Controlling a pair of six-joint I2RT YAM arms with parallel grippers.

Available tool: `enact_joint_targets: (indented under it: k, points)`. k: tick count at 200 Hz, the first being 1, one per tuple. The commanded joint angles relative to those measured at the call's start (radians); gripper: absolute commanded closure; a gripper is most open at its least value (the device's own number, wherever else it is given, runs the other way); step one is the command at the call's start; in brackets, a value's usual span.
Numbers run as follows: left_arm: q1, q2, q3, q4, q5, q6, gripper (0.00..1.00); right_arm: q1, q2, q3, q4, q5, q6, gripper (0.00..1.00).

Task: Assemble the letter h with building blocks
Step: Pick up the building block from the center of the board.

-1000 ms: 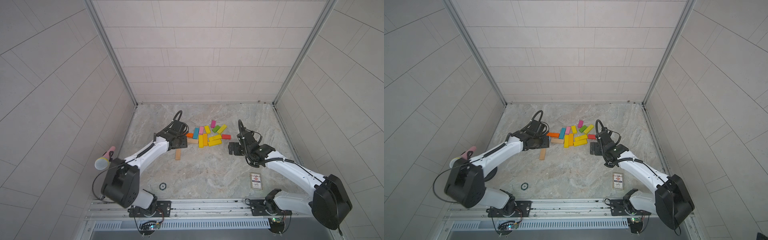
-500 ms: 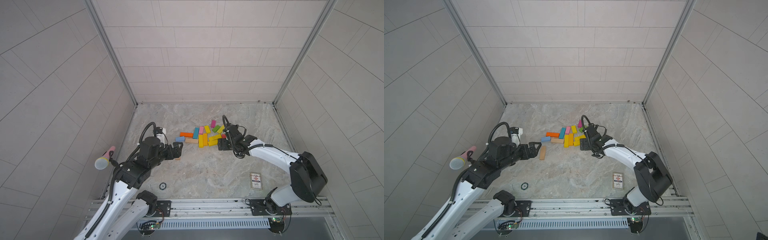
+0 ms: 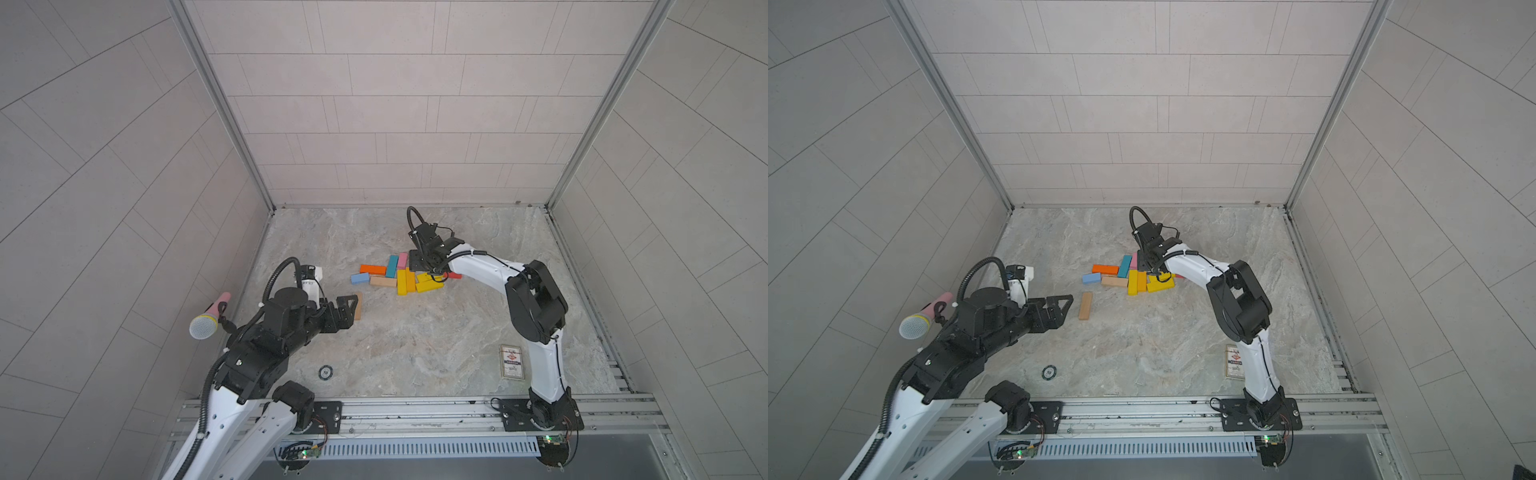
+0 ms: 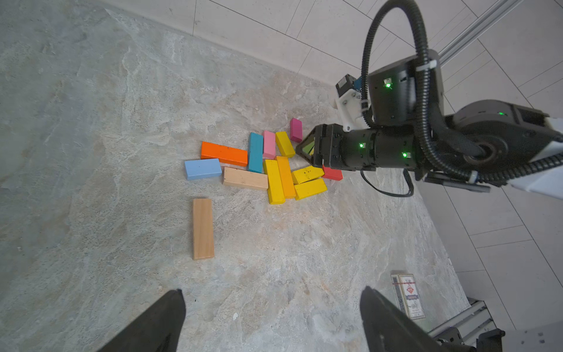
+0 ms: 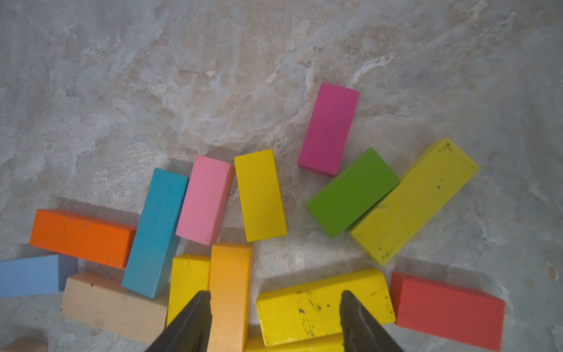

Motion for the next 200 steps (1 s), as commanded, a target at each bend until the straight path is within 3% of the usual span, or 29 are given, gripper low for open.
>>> enact_joint_targets:
  k: [1, 41, 96, 136, 200]
  points:
    - [-0.004, -0.016, 0.005, -0.021, 0.032, 0.017, 0.03, -0.035, 0.056, 0.102, -0.08, 0.031, 0.04, 0.3]
    - [-0.004, -0.04, 0.007, -0.043, 0.066, 0.027, 0.03, -0.092, 0.236, 0.385, -0.221, 0.055, 0.063, 0.3]
    - [-0.004, -0.079, 0.031, -0.082, 0.083, 0.045, 0.03, -0.139, 0.421, 0.651, -0.31, 0.043, 0.06, 0.36]
    - [-0.004, -0.09, 0.041, -0.108, 0.067, 0.058, 0.03, -0.143, 0.498, 0.739, -0.338, -0.001, 0.052, 0.37]
    - [-0.004, -0.092, 0.046, -0.12, 0.051, 0.067, 0.03, -0.153, 0.513, 0.721, -0.352, 0.002, 0.014, 0.6]
